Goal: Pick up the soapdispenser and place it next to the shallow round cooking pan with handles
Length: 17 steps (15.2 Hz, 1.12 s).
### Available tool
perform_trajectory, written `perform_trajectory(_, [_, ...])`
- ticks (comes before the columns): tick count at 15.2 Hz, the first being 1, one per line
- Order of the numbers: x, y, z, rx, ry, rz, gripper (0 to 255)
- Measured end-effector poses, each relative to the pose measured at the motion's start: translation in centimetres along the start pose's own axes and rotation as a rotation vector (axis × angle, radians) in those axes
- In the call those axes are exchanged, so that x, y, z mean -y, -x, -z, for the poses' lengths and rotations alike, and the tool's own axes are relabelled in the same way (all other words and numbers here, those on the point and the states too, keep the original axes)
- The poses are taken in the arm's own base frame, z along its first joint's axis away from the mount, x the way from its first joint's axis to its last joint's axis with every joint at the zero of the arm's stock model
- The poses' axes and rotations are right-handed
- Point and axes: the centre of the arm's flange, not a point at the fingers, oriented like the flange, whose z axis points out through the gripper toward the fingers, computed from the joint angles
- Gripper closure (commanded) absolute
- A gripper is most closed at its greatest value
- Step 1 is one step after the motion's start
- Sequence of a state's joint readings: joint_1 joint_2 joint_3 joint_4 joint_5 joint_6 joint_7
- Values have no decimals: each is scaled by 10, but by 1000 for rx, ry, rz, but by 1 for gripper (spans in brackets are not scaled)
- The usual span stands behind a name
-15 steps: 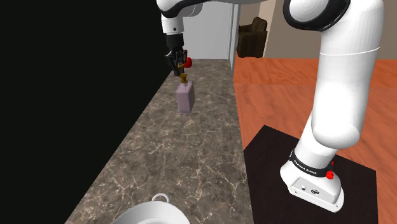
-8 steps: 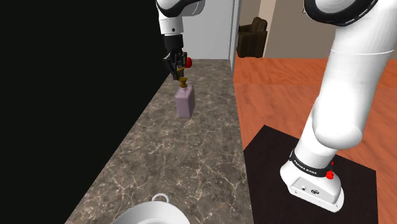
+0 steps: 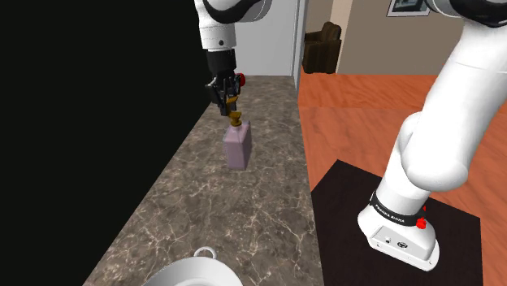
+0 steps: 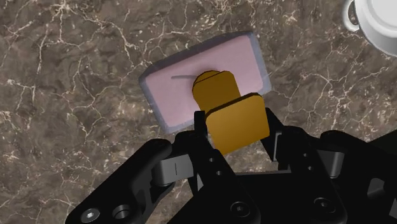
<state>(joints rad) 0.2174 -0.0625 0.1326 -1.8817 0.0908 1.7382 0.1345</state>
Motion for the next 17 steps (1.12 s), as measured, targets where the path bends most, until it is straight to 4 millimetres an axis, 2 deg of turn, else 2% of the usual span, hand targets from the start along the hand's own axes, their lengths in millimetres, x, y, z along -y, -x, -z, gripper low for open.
perform_trajectory(17, [182,129,-27,0,0,0,255])
